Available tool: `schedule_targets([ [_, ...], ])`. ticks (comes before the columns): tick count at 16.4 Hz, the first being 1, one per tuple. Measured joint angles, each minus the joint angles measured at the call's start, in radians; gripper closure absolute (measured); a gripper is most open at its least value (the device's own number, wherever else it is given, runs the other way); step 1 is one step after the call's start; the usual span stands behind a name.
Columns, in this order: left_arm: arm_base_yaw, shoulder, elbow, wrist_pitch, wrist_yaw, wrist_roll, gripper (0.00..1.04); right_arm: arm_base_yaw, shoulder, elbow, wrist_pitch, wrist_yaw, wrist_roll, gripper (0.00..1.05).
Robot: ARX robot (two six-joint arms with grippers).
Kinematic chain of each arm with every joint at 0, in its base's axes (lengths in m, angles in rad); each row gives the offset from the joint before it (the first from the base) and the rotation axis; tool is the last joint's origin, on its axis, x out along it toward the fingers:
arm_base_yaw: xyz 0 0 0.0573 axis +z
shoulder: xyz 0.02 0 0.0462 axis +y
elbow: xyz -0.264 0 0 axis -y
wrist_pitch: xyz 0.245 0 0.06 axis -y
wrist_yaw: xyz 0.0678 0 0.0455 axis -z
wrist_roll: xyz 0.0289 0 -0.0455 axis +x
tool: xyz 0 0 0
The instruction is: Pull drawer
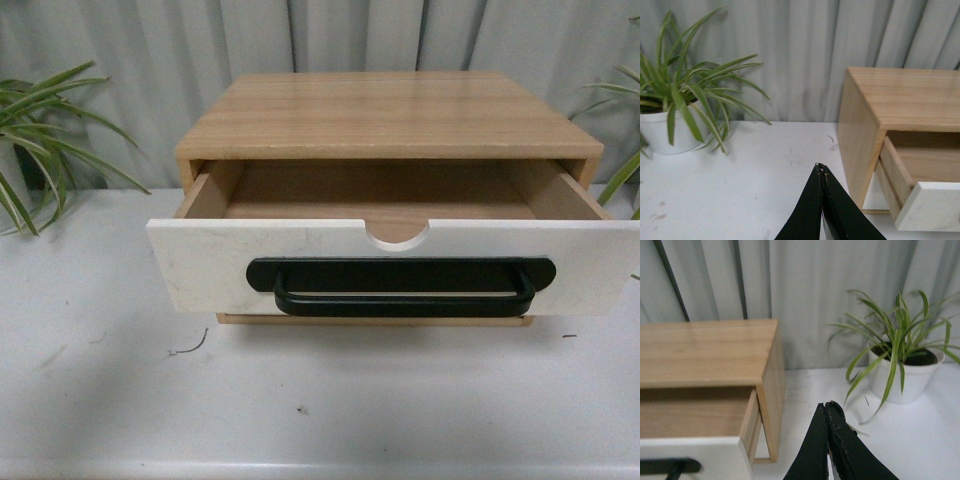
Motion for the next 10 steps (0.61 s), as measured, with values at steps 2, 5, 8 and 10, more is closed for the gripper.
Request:
schedule_targets([
  [2,0.006,-0.072,-0.042,-0.029,-0.006,0.000,1.03,0.021,-0.050,-0.071,-0.020,0.024,0.000,1.03],
  [5,0.006,-0.178,-0.088,-0.092,-0.006,0.001,1.03,0.115,-0.155,-0.125,-0.045,0.105,0.000,1.03],
  [8,0.005,-0.280,-0.117,-0.164,-0.006,0.001,1.03,0.109,-0.243,-0.169,-0.095,0.111,0.000,1.03],
  [10,0.005,-0.321,-0.153,-0.143,-0.006,0.001,1.03,0.109,-0.298,-0.187,-0.129,0.111,0.000,1.03],
])
